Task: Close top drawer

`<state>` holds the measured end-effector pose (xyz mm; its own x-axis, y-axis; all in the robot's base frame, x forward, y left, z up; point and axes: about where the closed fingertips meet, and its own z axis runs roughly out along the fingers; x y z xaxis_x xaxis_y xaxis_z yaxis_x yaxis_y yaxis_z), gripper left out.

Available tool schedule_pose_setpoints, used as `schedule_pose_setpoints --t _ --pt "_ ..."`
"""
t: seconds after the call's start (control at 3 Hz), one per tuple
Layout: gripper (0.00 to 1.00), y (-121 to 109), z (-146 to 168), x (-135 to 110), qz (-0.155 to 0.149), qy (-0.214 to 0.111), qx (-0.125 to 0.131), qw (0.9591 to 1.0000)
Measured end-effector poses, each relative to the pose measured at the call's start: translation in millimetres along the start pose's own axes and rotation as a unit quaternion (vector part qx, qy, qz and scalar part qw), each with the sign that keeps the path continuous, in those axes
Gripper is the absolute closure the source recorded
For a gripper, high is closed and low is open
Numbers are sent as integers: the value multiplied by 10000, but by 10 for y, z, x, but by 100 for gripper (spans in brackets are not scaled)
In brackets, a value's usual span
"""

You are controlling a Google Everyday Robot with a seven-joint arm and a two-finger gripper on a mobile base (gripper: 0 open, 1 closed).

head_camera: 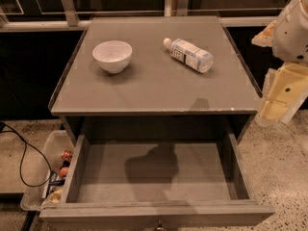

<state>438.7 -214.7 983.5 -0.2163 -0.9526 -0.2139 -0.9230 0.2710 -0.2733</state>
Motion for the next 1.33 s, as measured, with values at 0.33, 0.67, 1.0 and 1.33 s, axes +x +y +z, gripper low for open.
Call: schedule_pose_setpoints --t 0.33,0.67,1.0,1.33 --pt "0 51 -2 -3 -2 -43 12 10000" --pt "0 371 82 -19 -29 -247 -36 9997" --pt "19 848 261 -5 -71 -469 -179 9987" --pt "42 1257 547 -65 -236 -964 -203 9949"
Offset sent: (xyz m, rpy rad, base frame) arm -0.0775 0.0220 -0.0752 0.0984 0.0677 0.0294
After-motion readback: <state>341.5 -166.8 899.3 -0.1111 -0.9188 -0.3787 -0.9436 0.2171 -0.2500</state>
